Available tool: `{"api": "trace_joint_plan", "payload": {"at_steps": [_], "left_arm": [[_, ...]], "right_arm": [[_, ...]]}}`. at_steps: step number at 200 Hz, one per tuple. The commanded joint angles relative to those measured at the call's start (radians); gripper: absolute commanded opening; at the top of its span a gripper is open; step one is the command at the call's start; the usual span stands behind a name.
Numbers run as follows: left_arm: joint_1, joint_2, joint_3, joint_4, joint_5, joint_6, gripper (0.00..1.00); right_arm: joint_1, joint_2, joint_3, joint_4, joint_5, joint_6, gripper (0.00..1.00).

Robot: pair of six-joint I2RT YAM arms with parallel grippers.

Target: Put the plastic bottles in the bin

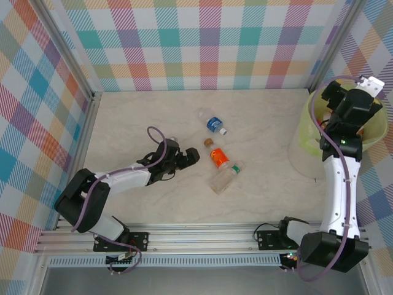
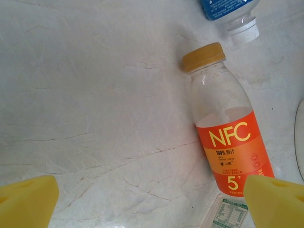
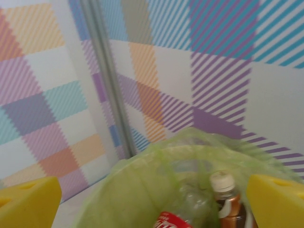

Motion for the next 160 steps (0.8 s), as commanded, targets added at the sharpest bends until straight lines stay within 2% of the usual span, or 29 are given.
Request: {"api": "trace_joint_plan", "payload": {"at_steps": [1, 40, 61, 82, 104, 127, 150, 160], "left_arm": [[0.012, 0.014, -0.001, -0.011, 0.020, -0.016, 1.00], [0.012, 0.033, 0.012, -0.012, 0.036, -0.019, 1.00], [0.012, 0.045, 0.021, -0.018, 0.043, -0.019, 1.00], [0.012, 0.054, 0.024, -0.020, 0.047, -0.024, 1.00], [0.012, 0.055, 0.027, -0.021, 0.051, -0.029, 1.00], [0.013, 0.047, 0.023, -0.029, 0.044, -0.026, 1.00], [0.014, 0.034, 0.013, -0.033, 0.032, -0.028, 1.00], [0.014, 0.032, 0.008, -0.033, 0.026, -0.030, 1.00]], "right_arm": [[-0.003, -0.032, 0.007, -0.043, -0.270, 0.095, 1.00], [0.015, -0.018, 0.001, -0.051, -0.699, 0.138, 1.00], [0.080, 0.006, 0.002, -0.079, -0.800, 0.105, 1.00], [0.195, 0.029, -0.021, -0.116, -0.771, 0.041, 1.00], [0.322, 0.066, -0.060, -0.144, -0.660, 0.012, 1.00], [0.402, 0.110, -0.099, -0.193, -0.508, 0.162, 1.00], [0.462, 0.143, -0.138, -0.291, -0.476, 0.325, 1.00], [0.511, 0.146, -0.167, -0.317, -0.415, 0.379, 1.00]]}}
